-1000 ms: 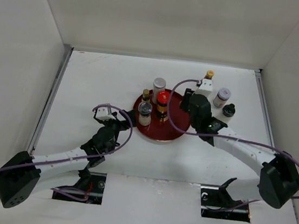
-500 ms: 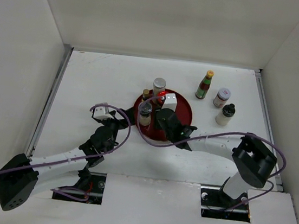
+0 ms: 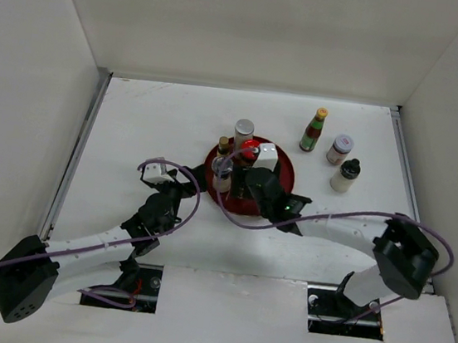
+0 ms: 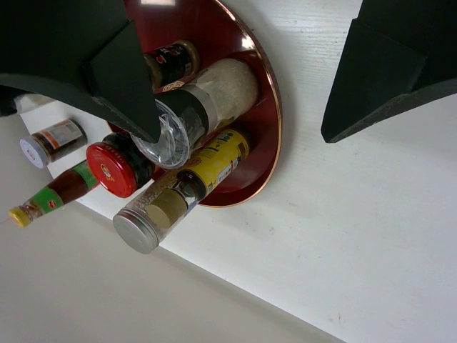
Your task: Organize the condiment bottles
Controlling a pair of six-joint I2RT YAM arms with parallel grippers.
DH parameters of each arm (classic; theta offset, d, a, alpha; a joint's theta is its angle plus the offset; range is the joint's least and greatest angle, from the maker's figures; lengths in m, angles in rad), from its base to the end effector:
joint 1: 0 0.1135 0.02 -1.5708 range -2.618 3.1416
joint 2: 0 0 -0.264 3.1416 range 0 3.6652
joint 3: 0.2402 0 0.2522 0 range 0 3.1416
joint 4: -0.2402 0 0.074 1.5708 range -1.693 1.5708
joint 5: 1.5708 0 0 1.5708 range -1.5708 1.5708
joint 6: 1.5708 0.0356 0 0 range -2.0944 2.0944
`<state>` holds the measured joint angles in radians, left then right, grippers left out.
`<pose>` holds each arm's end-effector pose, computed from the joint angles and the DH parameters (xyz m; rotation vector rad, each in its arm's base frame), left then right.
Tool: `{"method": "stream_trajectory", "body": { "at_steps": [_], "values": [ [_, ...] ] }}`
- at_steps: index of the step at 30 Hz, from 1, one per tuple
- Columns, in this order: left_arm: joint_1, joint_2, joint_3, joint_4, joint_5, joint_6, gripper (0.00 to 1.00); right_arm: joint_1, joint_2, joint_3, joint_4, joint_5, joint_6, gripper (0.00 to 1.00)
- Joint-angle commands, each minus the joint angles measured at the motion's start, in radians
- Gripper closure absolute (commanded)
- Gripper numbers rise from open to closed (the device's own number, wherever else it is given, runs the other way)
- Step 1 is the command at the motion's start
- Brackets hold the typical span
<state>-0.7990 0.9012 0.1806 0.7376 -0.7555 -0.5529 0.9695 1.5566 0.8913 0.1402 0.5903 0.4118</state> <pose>0.1428 -0.1118 0.2056 -0.4066 1.5250 -0.4783 0.2062 0.2655 0.2215 -0.2114 1.9989 0.2629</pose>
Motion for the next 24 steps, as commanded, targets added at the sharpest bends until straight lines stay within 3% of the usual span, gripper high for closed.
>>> {"method": "stream_trajectory", "body": {
  "at_steps": [1,5,8,13,24],
  "values": [
    [-0.001,-0.016,0.013,0.04,0.004,-0.007,0.0,-0.002,-0.209,-0.032,0.001,0.002,-0.007,0.1],
    [-0.002,-0.027,0.011,0.039,0.007,-0.008,0.0,-0.186,-0.38,-0.057,-0.03,-0.069,-0.024,0.06],
    [-0.006,-0.005,0.011,0.048,0.007,-0.012,0.0,-0.359,-0.371,0.001,-0.04,-0.116,-0.054,0.06],
    [-0.013,0.047,0.025,0.052,0.008,-0.015,0.0,-0.553,-0.166,0.202,-0.059,-0.139,-0.132,0.03],
    [0.024,0.156,0.03,0.105,0.008,-0.015,0.0,-0.713,0.213,0.523,-0.099,-0.231,-0.191,0.03]
  ]
}}
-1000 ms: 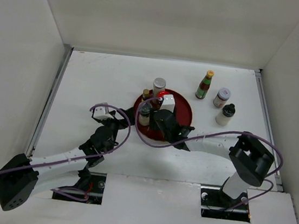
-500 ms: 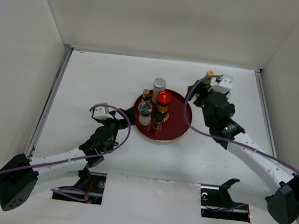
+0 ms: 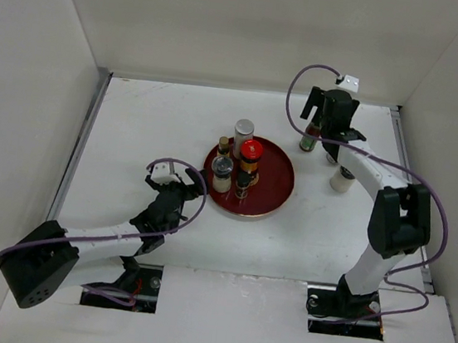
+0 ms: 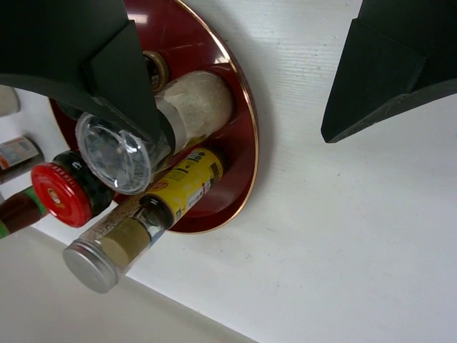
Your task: Organize the condiment bottles
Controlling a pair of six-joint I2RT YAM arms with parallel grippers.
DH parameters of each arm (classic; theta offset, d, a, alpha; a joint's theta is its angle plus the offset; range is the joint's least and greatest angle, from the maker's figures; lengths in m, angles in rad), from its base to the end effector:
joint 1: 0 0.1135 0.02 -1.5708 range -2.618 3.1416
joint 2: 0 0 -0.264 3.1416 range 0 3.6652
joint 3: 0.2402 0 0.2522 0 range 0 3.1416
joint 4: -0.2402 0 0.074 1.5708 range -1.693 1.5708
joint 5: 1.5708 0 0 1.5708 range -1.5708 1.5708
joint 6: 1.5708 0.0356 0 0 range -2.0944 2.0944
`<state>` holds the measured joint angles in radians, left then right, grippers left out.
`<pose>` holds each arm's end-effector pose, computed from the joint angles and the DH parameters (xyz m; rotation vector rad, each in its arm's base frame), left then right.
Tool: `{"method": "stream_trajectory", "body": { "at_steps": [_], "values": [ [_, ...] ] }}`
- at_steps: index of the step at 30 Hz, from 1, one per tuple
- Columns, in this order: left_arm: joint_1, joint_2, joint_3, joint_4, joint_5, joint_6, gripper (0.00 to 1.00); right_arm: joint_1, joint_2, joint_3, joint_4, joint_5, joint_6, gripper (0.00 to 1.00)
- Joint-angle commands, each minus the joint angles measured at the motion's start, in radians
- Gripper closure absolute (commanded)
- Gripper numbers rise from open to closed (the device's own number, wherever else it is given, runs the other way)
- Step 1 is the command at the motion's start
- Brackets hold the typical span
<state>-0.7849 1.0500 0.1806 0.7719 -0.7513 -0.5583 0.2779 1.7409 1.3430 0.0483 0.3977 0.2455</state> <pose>0.1531 -0.1186 0.1843 -0.3781 1.6133 -0.3988 0.4020 0.1003 0.2975 0.2338 1.8777 -0.0255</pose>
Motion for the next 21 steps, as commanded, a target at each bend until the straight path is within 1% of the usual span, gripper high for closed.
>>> {"method": "stream_trajectory", "body": {
  "at_steps": [1,3,5,6,10,12,17,21],
  "values": [
    [0.011,0.007,0.03,0.072,0.004,-0.009,0.0,-0.027,0.051,0.082,-0.007,-0.043,-0.026,0.05],
    [0.02,-0.002,0.025,0.072,0.001,-0.009,0.0,-0.033,0.08,0.093,-0.007,-0.056,-0.025,0.13],
    [0.028,-0.018,0.017,0.072,-0.003,-0.009,0.0,-0.036,0.104,0.102,0.002,-0.074,-0.023,0.2],
    [0.032,-0.021,0.014,0.072,-0.005,-0.009,0.0,-0.036,0.117,0.11,0.004,-0.079,-0.023,0.25],
    [0.039,-0.008,0.016,0.072,-0.005,-0.009,0.0,-0.033,0.125,0.122,0.022,-0.066,-0.02,0.53],
    [0.04,-0.002,0.019,0.072,-0.003,-0.009,0.0,-0.032,0.085,0.091,0.065,-0.033,-0.026,0.6],
    [0.042,-0.005,0.017,0.072,0.003,-0.011,0.0,0.025,-0.062,0.044,0.107,0.041,-0.075,0.63],
    [0.045,0.012,0.022,0.073,0.003,-0.015,0.0,0.095,-0.17,-0.005,0.12,0.027,-0.08,0.63]
  ]
}}
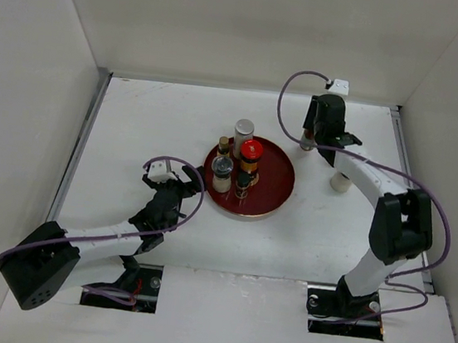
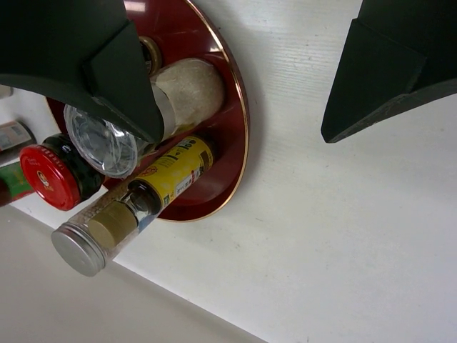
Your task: Organize the condiment bottles
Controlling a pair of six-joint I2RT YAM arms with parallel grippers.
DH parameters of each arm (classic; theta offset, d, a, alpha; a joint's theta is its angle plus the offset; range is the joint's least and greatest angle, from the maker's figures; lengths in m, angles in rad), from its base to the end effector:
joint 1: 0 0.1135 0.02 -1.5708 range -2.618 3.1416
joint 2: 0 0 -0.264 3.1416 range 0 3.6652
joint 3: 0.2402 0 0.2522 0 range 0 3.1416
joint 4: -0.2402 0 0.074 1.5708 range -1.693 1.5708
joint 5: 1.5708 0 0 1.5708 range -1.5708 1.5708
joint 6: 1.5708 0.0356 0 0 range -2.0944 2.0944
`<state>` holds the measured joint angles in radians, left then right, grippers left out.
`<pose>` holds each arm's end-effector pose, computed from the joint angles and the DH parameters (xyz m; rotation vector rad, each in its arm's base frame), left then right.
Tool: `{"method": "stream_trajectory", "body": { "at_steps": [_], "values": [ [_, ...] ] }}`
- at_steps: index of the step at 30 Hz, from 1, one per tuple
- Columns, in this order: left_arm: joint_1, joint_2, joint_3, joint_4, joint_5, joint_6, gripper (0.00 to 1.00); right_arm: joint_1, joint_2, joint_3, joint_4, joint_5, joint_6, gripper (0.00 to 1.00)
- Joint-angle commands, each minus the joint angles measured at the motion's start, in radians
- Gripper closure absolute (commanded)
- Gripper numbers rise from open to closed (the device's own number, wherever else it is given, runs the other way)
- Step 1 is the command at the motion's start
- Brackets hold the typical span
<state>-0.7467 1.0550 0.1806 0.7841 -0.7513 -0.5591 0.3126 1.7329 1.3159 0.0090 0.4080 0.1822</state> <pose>0.1578 -0.1130 0.1847 -0.4114 1.5979 -0.3752 0.3933 0.1123 0.2874 0.1359 1.9396 -0.0764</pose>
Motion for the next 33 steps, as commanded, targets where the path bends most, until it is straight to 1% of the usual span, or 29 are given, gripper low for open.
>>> {"method": "stream_trajectory", "body": {
  "at_steps": [1,7,14,21,22,28,33],
  "values": [
    [0.008,0.005,0.02,0.061,0.004,-0.015,0.0,0.084,-0.171,0.016,0.158,0.008,-0.018,0.63],
    [0.017,-0.009,0.013,0.061,0.003,-0.018,0.0,0.182,-0.147,-0.015,0.177,0.0,0.009,0.62],
    [0.019,-0.004,0.011,0.061,0.004,-0.025,0.0,0.205,-0.059,-0.021,0.218,-0.055,0.036,0.62],
    [0.019,-0.004,0.013,0.061,0.012,-0.027,0.0,0.217,-0.007,-0.052,0.255,-0.043,0.046,0.6],
    [0.017,-0.006,0.013,0.061,0.015,-0.027,0.0,0.222,-0.006,-0.061,0.261,-0.04,0.046,0.57],
    [0.017,-0.007,0.013,0.061,0.02,-0.032,0.0,0.242,-0.047,-0.115,0.256,-0.008,0.059,0.21],
    [0.019,-0.007,0.011,0.061,0.021,-0.035,0.0,0.243,-0.209,-0.196,0.229,0.018,0.097,0.05]
  ]
}}
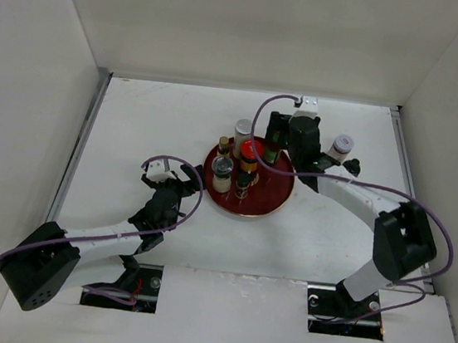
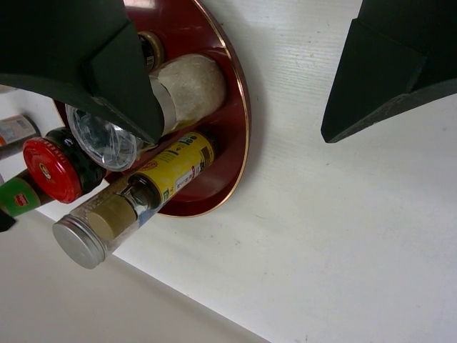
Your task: Organize the condiment bottles
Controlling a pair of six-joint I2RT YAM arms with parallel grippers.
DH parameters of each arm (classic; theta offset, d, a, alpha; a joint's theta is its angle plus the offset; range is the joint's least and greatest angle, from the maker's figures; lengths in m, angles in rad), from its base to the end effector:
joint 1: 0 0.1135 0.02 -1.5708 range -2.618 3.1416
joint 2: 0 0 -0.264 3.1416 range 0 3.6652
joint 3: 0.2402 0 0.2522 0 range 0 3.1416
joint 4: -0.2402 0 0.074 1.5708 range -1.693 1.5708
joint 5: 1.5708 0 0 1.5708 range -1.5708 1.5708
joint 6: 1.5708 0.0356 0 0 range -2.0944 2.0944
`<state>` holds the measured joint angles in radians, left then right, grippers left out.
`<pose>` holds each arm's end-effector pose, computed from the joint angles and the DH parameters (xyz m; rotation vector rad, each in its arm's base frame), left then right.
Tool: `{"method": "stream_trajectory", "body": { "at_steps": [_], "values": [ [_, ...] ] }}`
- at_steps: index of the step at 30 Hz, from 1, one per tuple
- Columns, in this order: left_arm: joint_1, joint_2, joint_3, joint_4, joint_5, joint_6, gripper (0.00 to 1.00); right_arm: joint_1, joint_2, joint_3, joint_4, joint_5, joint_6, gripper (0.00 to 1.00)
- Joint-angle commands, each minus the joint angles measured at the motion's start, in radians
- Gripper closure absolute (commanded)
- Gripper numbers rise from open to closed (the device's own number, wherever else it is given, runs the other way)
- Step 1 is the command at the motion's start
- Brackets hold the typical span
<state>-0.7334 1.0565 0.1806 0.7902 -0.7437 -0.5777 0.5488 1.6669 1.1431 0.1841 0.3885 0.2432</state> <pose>0.1594 -0.1112 0.1850 -0.4330 1.5901 -0.3884 0.3383 0.1911 0.2701 -0.0275 1.8876 0.1707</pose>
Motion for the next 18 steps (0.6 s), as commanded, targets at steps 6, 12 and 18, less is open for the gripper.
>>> {"method": "stream_trajectory", "body": {
  "at_steps": [6,12,18],
  "values": [
    [0.006,-0.024,0.008,0.055,0.02,-0.017,0.0,-0.075,-0.427,-0.245,0.034,0.26,0.087,0.0],
    [0.001,-0.046,0.005,0.049,0.02,-0.024,0.0,-0.218,-0.544,-0.365,-0.119,0.457,0.099,0.0],
    [-0.007,-0.056,0.003,0.046,0.033,-0.03,0.0,-0.287,-0.478,-0.405,-0.155,0.308,0.139,0.0]
  ]
}}
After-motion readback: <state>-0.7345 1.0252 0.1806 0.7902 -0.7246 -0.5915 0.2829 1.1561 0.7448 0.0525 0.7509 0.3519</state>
